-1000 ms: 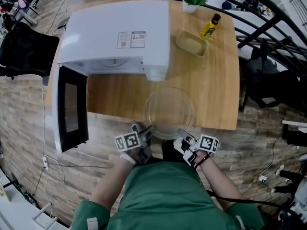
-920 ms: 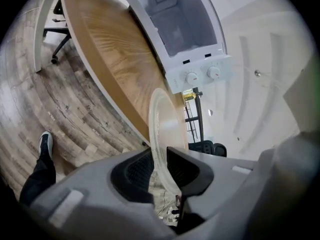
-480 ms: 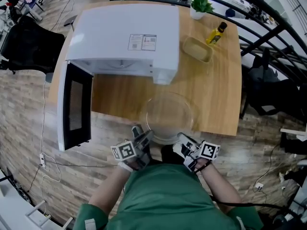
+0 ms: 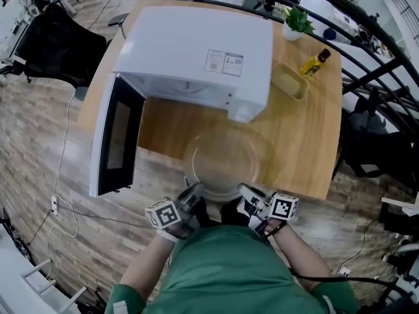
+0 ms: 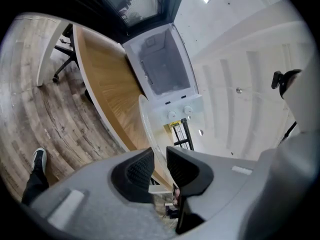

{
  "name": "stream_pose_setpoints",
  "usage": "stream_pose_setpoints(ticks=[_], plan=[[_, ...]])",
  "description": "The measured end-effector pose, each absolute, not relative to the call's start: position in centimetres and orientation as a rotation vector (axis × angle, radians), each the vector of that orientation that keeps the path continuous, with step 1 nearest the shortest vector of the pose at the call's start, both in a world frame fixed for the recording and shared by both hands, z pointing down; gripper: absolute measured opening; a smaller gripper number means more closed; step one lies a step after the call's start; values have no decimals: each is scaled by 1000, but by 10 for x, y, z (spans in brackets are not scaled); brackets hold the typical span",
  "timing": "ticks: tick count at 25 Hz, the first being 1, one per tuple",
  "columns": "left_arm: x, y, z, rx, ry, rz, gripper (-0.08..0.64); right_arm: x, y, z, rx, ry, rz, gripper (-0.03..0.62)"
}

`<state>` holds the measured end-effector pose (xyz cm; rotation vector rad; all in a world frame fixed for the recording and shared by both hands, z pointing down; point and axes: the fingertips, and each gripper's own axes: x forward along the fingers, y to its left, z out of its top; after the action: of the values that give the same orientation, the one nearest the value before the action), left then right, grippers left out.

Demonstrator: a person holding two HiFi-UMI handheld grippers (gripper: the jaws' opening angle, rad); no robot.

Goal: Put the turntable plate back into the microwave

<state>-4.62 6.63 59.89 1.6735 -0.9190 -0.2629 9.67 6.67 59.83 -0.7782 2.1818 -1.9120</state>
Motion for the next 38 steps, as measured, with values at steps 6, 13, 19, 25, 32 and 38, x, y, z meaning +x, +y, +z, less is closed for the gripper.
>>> stream_pose_setpoints(ticks=[6,13,19,25,32,38], plan=[[-82,54,580,1706,-990,-317,87,61,48,585,-691,2260,-1897,72],[-122,27,560,1737,-1082,-371,89,21,12,567,-625,2322,-1829,72],[-144,-10,546,1763,-1129,-427,87,-1,-25,555,-621,2329,-1758,71],[-166,-37,546,1780,-1149,-433,89,-22,-50,554,-624,2316,-1743,72],[-183,-60,543,1796,-1115,-448,91,-40,-69,554,-654,2315,-1729,71],[-198,-75,551,1811,-1096,-407,91,-52,-81,556,-698,2295,-1728,71]])
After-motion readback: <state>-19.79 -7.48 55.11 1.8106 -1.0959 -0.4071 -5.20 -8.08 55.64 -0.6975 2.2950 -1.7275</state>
